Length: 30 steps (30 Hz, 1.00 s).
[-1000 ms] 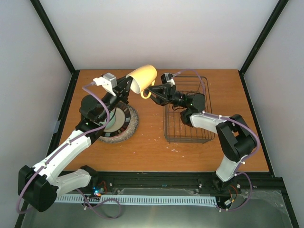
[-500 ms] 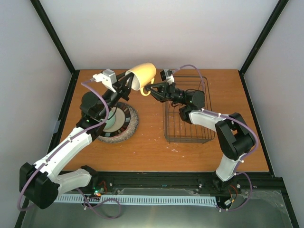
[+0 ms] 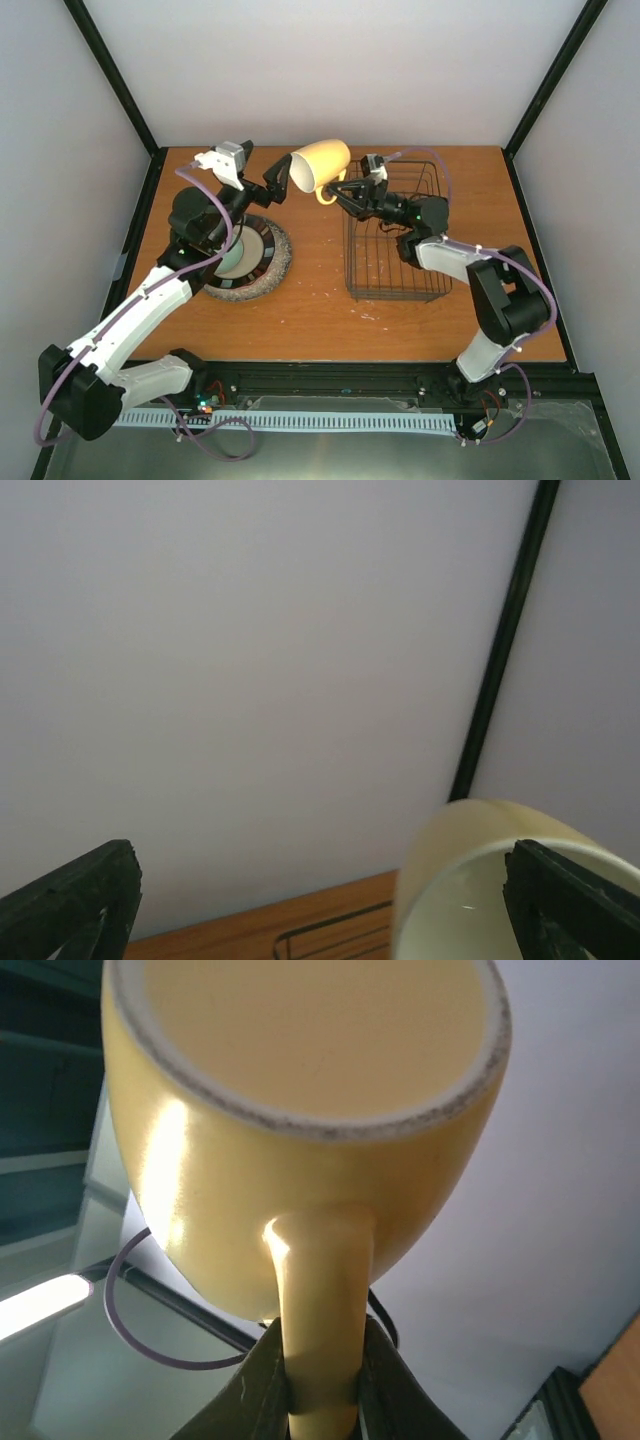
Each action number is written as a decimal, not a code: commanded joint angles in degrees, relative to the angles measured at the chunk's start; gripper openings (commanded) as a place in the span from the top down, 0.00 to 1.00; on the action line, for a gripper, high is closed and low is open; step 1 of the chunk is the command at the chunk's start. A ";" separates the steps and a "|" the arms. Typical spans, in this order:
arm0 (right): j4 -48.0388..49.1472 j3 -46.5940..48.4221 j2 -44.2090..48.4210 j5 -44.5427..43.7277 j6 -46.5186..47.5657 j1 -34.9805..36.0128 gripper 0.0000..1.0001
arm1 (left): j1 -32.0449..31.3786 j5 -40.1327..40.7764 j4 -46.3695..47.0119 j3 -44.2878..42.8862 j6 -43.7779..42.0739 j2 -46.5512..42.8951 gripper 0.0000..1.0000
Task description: Load the mixed dishes into the dish rack
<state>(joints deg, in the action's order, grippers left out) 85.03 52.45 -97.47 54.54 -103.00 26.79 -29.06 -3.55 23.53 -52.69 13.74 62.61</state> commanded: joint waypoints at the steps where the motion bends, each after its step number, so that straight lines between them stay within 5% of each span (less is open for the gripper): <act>1: -11.98 -1.09 10.64 3.69 16.09 -3.02 0.97 | -0.37 8.80 -2.38 -3.74 -3.59 -3.41 0.00; 3: -42.32 1.76 17.17 3.39 36.86 -3.44 0.97 | -0.38 14.18 -5.97 -4.66 -5.49 -3.84 0.00; 6: -91.78 13.94 23.47 -8.29 69.21 -3.24 0.97 | -0.37 20.73 -9.52 -5.43 -9.41 -3.86 0.00; 10: -118.42 20.48 28.53 -26.32 81.97 -4.20 0.97 | -0.38 24.95 -12.63 -4.96 -12.25 -3.72 0.00; 14: -127.81 18.20 35.48 -42.89 85.90 -4.20 0.97 | -0.38 25.60 -11.97 -1.30 -11.42 -4.66 0.00; 20: -133.97 10.52 41.06 -49.61 87.13 -4.14 0.97 | -0.38 24.49 -11.42 1.02 -8.99 -4.03 0.00; 30: -129.46 0.03 43.96 -58.25 86.52 0.57 0.97 | -0.38 23.77 -12.08 1.57 -7.69 -3.95 0.00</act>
<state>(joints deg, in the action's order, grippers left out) -51.16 52.84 -54.70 2.28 -17.41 23.83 -29.06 20.16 11.90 -51.09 4.80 58.98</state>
